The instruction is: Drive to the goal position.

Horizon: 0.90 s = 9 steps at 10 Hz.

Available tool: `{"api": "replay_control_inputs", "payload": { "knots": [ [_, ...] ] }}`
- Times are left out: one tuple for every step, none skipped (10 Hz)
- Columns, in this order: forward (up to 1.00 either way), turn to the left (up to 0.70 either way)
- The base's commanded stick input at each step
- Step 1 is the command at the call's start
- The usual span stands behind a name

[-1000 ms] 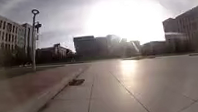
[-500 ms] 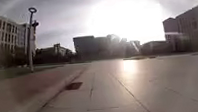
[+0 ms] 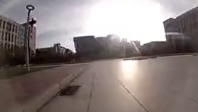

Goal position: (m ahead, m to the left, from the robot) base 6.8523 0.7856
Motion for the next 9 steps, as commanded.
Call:
{"api": "replay_control_inputs", "payload": {
  "knots": [
    [0.70,0.00],
    [0.70,0.00],
    [0.70,0.00],
    [0.70,0.00],
    [0.70,0.00],
    [0.70,0.00],
    [0.70,0.00],
    [0.70,0.00],
    [0.70,0.00]
  ]
}}
